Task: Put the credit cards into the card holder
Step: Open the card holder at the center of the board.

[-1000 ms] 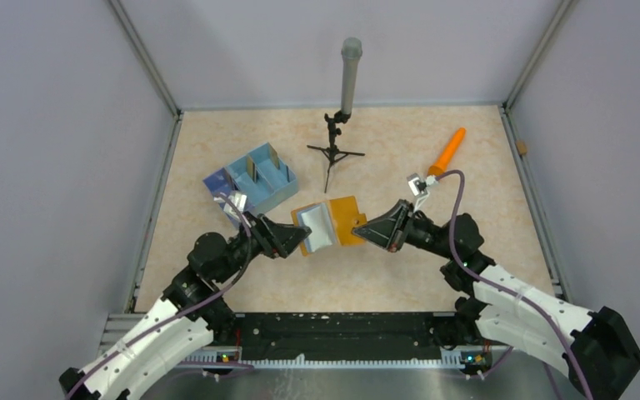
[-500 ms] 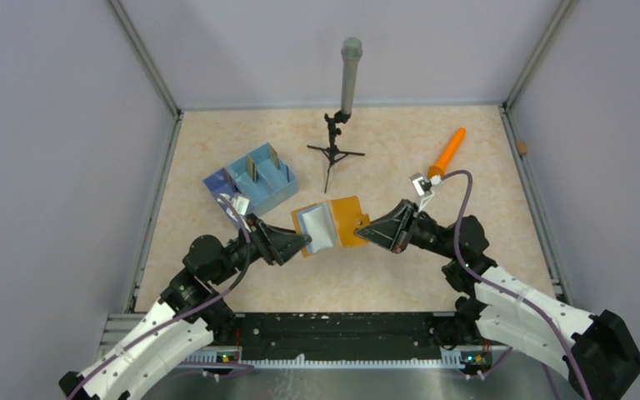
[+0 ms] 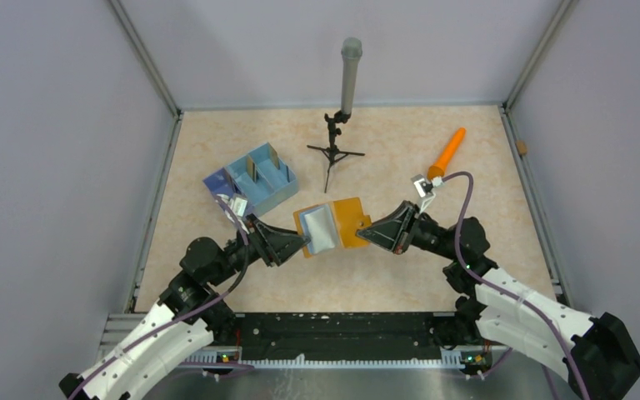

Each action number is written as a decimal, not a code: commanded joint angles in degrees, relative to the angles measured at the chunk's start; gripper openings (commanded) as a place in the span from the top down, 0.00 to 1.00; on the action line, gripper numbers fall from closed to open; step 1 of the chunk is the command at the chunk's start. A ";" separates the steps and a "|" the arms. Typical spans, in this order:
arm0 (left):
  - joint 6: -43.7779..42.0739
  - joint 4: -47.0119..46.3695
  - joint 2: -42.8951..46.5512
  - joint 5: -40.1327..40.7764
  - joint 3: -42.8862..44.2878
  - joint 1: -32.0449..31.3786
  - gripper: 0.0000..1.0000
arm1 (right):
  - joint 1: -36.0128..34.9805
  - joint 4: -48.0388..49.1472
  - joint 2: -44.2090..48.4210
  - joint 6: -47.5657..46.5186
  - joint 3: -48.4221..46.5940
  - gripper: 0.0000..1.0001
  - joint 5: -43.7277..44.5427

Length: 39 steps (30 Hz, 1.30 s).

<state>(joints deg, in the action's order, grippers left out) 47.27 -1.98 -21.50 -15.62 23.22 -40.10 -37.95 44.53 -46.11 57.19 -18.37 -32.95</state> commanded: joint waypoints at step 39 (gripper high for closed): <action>-1.58 24.87 -37.37 8.99 19.74 0.24 1.00 | -1.81 -44.21 -4.31 -18.64 -5.76 0.34 32.16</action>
<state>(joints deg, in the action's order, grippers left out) 46.72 16.47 -53.95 -8.88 36.53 -39.83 -37.80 5.72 -52.29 41.93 -18.20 -8.43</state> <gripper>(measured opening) 0.012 0.639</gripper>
